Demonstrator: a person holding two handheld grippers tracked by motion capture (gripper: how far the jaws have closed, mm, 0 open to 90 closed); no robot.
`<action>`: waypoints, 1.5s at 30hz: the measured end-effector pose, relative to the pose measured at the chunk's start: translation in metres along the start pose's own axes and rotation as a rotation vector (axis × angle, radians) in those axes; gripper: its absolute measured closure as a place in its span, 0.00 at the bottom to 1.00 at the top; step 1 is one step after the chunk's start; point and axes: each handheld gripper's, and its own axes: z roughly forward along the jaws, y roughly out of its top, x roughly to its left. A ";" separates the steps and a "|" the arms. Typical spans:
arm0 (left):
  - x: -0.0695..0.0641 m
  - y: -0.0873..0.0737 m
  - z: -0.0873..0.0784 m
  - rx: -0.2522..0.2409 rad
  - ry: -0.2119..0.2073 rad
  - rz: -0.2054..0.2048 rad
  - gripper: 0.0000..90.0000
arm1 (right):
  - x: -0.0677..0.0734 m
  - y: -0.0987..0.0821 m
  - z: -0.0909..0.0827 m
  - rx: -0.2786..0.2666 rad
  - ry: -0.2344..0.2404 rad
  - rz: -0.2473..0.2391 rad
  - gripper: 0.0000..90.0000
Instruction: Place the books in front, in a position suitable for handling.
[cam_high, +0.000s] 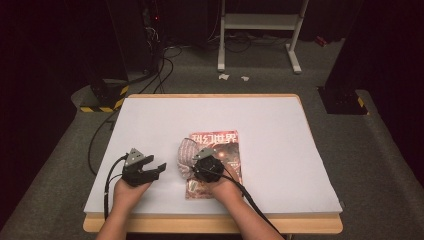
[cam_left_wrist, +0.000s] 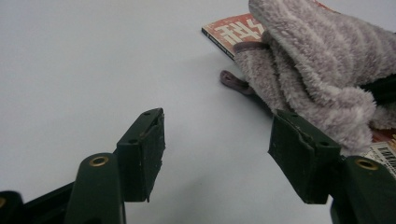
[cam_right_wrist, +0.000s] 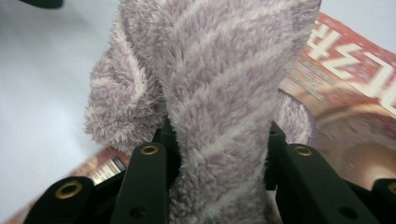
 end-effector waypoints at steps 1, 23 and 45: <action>0.000 0.000 0.000 0.000 0.000 0.000 0.40 | -0.003 -0.002 -0.002 0.001 -0.005 0.006 0.72; -0.001 -0.001 0.001 0.009 -0.003 -0.005 0.40 | -0.075 -0.064 -0.059 0.012 -0.150 0.149 0.72; 0.000 0.000 0.001 0.004 -0.012 -0.006 0.40 | -0.037 -0.032 -0.030 0.022 -0.081 0.059 0.72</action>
